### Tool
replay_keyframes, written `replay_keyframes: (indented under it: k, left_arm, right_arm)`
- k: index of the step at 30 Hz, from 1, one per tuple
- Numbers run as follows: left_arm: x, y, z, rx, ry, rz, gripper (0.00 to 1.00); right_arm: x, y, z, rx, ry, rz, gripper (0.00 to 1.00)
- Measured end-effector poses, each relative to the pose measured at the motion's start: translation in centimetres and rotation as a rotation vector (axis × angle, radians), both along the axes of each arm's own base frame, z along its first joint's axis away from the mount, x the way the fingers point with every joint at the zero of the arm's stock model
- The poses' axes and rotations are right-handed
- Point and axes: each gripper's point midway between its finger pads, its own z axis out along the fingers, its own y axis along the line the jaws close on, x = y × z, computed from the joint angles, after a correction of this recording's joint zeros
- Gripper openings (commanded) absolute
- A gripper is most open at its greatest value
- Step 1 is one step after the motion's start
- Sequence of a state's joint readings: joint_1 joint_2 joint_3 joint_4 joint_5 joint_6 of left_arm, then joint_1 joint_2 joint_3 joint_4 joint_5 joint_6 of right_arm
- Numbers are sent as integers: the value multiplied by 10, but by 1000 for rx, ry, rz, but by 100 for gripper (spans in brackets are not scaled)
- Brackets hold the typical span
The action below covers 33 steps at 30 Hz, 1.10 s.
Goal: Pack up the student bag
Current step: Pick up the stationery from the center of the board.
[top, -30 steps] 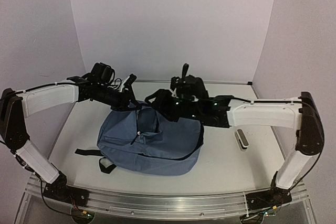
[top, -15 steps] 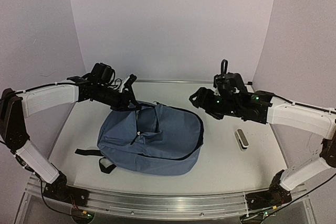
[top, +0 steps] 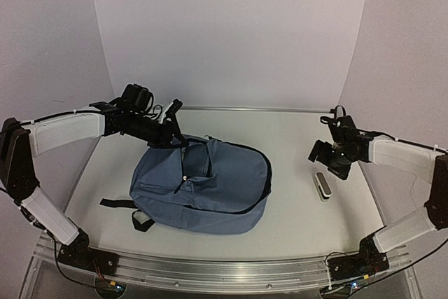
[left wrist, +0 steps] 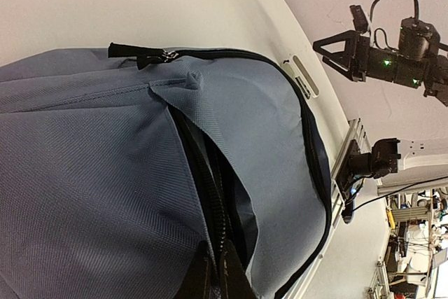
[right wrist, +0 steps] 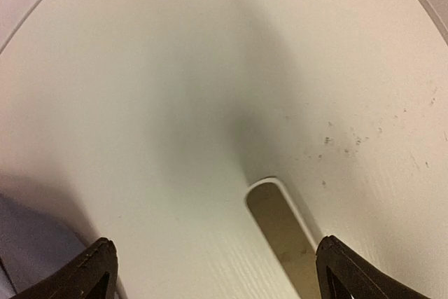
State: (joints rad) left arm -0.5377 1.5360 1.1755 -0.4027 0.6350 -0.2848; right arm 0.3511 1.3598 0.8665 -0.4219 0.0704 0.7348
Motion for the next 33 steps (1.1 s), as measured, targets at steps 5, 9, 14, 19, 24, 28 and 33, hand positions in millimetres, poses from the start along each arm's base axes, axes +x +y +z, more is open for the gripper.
replay_keyframes:
  k: [5,9,14,19,24,28,33]
  left_arm:
    - [0,0,0,-1,1,-1,0]
    - [0,0,0,-1,1,-1,0]
    - [0,0,0,0,1,-1,0]
    - [-1,0,0,-2,3,-4,0]
    - [-1,-1,-1,-3,7,-7,0]
    - [-1,-1,-1,-3,8,-7,0]
    - [-2,0,-2,0,12,-7,0]
  right_arm:
    - [-12,-30,-26,-9,80,-66,97]
    - [-18,-31,-40,-21,124,-52,93]
    - [-34,-31,-67,-35,205,-21,91]
    - [-45,-32,-80,-53,254,5,75]
    - [-46,-25,-90,-34,286,44,62]
    - [-49,-21,-95,-18,303,69,54]
    - [-49,-16,-96,3,302,82,48]
